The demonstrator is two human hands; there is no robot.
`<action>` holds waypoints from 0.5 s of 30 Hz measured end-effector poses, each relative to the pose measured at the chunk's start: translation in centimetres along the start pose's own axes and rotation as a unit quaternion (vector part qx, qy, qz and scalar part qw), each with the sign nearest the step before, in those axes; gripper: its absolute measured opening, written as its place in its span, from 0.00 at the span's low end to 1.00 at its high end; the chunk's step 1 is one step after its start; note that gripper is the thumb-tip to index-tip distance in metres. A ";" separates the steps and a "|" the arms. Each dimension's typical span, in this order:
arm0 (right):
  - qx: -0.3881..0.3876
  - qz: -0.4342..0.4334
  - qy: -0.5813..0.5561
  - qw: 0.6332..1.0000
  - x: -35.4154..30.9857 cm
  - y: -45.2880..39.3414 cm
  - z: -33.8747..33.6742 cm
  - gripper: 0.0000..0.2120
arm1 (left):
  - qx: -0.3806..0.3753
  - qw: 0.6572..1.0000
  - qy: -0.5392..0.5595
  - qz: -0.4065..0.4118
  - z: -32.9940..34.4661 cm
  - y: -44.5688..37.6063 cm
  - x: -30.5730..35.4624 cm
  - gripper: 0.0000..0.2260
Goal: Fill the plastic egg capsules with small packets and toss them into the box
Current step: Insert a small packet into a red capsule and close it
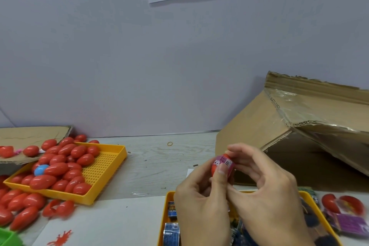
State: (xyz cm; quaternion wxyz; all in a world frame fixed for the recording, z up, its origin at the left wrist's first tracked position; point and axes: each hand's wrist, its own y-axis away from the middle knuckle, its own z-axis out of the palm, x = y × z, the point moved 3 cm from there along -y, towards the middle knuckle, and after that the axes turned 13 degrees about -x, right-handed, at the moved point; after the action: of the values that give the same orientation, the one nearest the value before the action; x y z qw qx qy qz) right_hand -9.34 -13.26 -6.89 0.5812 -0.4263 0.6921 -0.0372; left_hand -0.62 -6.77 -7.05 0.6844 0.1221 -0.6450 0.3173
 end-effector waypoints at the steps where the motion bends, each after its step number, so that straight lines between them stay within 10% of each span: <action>1: 0.002 -0.006 0.005 1.000 -0.1 0.0 0.1 0.33 | 0.013 1.000 0.005 0.006 0.0 0.0 0.1 0.08; 15: 0.023 -0.027 0.035 0.999 -1.1 0.0 0.3 0.31 | 0.059 0.998 0.021 0.002 0.1 0.3 0.5 0.12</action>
State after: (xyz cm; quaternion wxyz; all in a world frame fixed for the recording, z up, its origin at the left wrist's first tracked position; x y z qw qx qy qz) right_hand -9.13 -12.37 -6.12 0.5652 -0.4299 0.6990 -0.0841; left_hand -0.92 -6.48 -6.65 0.6887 0.1541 -0.6109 0.3588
